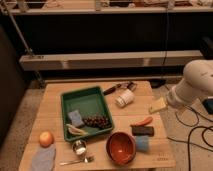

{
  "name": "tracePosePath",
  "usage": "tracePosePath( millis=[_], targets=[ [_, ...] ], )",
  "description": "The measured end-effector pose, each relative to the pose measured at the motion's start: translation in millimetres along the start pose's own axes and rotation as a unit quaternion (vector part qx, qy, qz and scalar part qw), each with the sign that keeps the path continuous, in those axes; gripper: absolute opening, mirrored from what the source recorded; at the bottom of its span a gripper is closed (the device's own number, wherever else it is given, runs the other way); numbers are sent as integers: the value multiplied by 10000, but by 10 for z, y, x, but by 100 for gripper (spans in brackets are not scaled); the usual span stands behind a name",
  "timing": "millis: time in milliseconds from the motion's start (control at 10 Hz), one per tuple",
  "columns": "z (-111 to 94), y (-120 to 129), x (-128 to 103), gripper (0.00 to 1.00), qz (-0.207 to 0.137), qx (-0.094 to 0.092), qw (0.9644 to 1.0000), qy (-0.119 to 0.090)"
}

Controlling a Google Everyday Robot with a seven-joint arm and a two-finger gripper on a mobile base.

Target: Place eraser in metal cup

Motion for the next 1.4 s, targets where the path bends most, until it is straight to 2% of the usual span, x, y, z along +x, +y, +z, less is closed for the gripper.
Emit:
tracePosePath(
  millis=[200, 300, 500, 800, 900, 1400],
  targets=[
    [-11, 23, -14, 80, 15, -3, 10000, 9],
    [23, 4, -9, 80, 34, 64, 10000, 21],
    [193, 16, -40, 80, 130, 154, 9998, 5],
    [805, -2, -146, 80, 205, 204, 9996, -55],
    [938, -23, -176, 80, 204, 202, 9995, -97],
    [953, -26, -188, 80, 194, 196, 9996, -103]
  ],
)
